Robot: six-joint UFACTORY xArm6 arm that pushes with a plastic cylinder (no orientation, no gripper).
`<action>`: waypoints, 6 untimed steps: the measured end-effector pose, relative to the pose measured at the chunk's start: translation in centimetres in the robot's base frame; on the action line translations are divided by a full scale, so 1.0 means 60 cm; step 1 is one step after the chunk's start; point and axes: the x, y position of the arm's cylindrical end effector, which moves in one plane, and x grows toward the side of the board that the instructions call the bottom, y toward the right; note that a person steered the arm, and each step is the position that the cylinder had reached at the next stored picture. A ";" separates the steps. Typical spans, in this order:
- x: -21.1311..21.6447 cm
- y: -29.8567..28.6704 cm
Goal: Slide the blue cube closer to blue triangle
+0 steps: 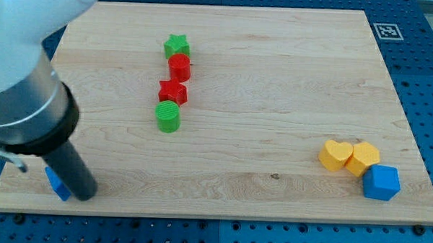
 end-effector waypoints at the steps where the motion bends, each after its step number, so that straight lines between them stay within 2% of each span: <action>1: -0.009 0.130; 3: -0.105 0.386; 4: -0.204 0.500; 5: -0.212 0.673; 6: -0.076 0.765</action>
